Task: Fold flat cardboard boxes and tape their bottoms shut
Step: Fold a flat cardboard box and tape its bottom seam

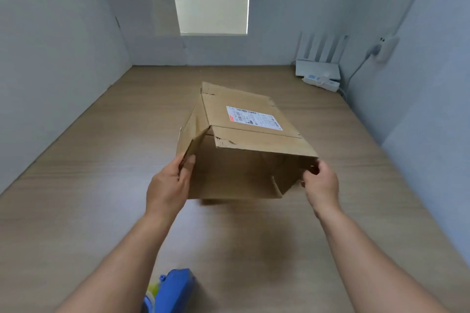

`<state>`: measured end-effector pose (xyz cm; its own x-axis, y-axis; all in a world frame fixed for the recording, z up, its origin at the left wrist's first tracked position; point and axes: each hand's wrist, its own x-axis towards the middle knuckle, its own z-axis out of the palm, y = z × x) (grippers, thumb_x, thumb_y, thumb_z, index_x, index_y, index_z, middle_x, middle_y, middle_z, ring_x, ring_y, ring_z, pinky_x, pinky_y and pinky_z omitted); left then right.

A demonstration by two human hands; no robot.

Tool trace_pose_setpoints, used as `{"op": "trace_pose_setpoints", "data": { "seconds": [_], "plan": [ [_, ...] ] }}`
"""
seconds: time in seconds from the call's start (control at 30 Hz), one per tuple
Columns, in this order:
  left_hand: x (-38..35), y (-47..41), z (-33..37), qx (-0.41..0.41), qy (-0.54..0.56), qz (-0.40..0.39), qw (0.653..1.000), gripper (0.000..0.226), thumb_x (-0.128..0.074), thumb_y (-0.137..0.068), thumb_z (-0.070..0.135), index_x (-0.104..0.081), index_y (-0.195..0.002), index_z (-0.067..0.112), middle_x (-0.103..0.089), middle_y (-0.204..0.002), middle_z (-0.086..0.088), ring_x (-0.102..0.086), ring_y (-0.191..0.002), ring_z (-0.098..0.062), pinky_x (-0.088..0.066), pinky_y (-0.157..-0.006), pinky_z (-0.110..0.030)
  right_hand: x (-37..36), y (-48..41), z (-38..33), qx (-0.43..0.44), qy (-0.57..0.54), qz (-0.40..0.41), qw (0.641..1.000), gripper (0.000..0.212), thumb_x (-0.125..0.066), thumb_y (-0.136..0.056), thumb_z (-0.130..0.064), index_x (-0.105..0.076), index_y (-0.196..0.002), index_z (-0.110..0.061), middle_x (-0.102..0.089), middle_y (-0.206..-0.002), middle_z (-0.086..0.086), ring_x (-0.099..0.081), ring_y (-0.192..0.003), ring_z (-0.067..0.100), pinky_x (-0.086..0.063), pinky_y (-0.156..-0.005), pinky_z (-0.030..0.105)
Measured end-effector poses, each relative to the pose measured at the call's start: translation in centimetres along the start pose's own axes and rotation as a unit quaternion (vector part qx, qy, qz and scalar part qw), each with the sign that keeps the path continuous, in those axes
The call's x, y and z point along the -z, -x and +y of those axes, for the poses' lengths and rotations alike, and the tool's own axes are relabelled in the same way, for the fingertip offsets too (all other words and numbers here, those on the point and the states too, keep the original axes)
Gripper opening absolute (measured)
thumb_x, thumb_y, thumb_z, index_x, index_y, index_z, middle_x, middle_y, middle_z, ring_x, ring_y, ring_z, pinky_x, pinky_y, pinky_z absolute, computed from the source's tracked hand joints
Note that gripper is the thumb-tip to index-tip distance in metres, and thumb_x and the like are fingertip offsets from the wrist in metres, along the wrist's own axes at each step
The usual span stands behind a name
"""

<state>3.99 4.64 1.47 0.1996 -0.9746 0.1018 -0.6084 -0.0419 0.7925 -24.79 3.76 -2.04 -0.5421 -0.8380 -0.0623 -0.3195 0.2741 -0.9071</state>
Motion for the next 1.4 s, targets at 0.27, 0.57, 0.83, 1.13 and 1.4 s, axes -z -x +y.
{"op": "trace_pose_setpoints", "data": {
  "seconds": [0.27, 0.57, 0.83, 1.13, 1.4],
  "plan": [
    [4.9, 3.5, 4.5, -0.035, 0.053, 0.002, 0.998, 0.029, -0.036, -0.100, 0.044, -0.057, -0.099, 0.023, -0.065, -0.081, -0.002, -0.066, -0.076, -0.029, -0.057, -0.070, -0.048, 4.7, 6.1, -5.7, 0.205, 0.141, 0.161, 0.955, 0.018, -0.053, -0.095, -0.020, -0.063, -0.092, -0.006, -0.061, -0.076, 0.010, -0.057, -0.073, 0.032, -0.036, -0.060, 0.032],
    [5.6, 8.7, 7.9, 0.034, -0.003, -0.156, 0.987, 0.024, -0.027, -0.090, 0.019, -0.045, -0.103, 0.009, -0.069, -0.065, -0.018, -0.069, -0.055, -0.033, -0.057, -0.057, -0.037, 11.5, 10.1, -9.1, 0.228, 0.334, 0.140, 0.904, 0.016, -0.056, -0.085, -0.026, -0.063, -0.074, -0.017, -0.061, -0.074, 0.007, -0.047, -0.070, 0.029, -0.034, -0.061, 0.029],
    [4.3, 10.5, 8.7, -0.023, -0.030, -0.079, 0.996, 0.065, -0.043, -0.088, 0.065, -0.033, -0.138, 0.024, -0.062, -0.103, 0.000, -0.067, -0.083, -0.019, -0.056, -0.071, -0.038, 13.5, 9.4, -8.0, 0.192, 0.303, -0.043, 0.932, 0.028, -0.057, -0.088, -0.044, -0.058, -0.070, -0.024, -0.062, -0.074, -0.004, -0.055, -0.071, 0.017, -0.038, -0.059, 0.027],
    [2.5, 10.9, 6.3, -0.096, 0.022, -0.230, 0.968, 0.040, -0.056, -0.077, 0.068, -0.060, -0.108, 0.044, -0.050, -0.126, 0.025, -0.039, -0.121, 0.004, -0.034, -0.093, -0.019, 15.5, 7.0, -4.5, 0.129, 0.078, -0.357, 0.922, 0.095, -0.075, -0.066, -0.058, -0.032, -0.146, -0.030, -0.042, -0.144, -0.005, -0.048, -0.120, 0.005, -0.043, -0.091, 0.017],
    [3.0, 9.7, 6.1, -0.052, 0.095, -0.291, 0.950, 0.090, -0.072, -0.059, 0.061, -0.030, -0.137, 0.049, -0.052, -0.128, 0.020, -0.045, -0.120, 0.003, -0.040, -0.099, -0.024, 13.9, 4.9, -4.0, 0.174, 0.101, -0.242, 0.949, 0.097, -0.071, -0.082, -0.036, -0.003, -0.151, -0.036, -0.023, -0.156, 0.002, -0.066, -0.079, 0.009, -0.053, -0.072, 0.022]
  ]
}}
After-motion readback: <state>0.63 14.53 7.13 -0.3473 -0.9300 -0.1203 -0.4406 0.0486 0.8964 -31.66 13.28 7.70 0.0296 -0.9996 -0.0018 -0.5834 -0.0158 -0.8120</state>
